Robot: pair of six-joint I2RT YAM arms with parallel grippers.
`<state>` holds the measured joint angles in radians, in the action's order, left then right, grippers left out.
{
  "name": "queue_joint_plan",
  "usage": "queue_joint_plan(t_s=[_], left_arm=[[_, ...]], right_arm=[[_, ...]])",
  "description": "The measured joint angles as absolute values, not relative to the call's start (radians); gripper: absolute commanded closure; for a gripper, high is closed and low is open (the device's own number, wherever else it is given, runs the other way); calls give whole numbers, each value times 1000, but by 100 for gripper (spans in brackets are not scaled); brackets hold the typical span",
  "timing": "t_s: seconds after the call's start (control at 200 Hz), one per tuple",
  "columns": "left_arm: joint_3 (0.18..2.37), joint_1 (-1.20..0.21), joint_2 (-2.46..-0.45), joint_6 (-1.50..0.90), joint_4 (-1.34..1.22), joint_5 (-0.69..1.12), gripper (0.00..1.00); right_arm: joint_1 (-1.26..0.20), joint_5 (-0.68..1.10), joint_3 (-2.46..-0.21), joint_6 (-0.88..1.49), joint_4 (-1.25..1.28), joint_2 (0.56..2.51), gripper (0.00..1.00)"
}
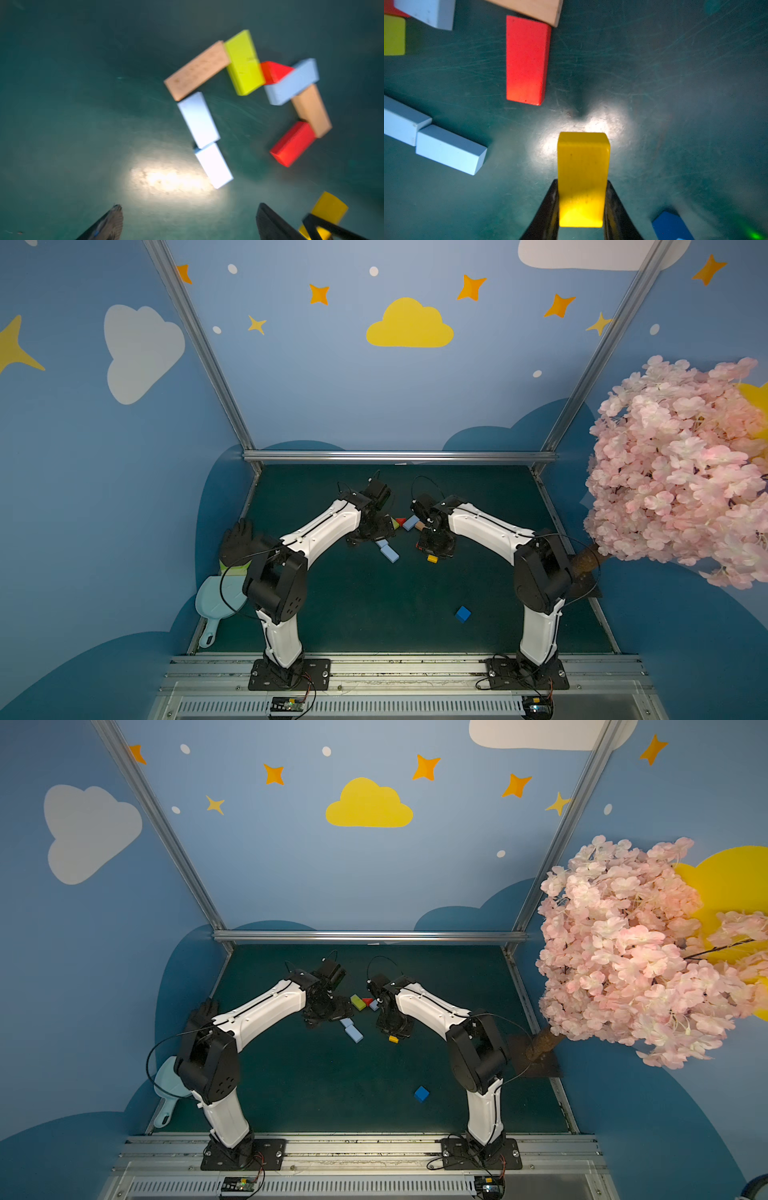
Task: Assemble a heart with building blocks
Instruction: Assemble the building block at the center of the board.
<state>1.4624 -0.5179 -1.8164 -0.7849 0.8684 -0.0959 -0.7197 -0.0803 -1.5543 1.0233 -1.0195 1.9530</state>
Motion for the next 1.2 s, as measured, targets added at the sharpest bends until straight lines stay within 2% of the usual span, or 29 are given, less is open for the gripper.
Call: queue_joint_plan(t_s=[0.5,1.201], left_arm=[[1309,-434,-1718,-762,810,-94,0],[1282,-409,-1713,-755,791,-81,0]], right_arm=[[-780,-14,-1746,1199,-1076,2183,100],[-780,-33,-1847,1183,-1107,2262,100]])
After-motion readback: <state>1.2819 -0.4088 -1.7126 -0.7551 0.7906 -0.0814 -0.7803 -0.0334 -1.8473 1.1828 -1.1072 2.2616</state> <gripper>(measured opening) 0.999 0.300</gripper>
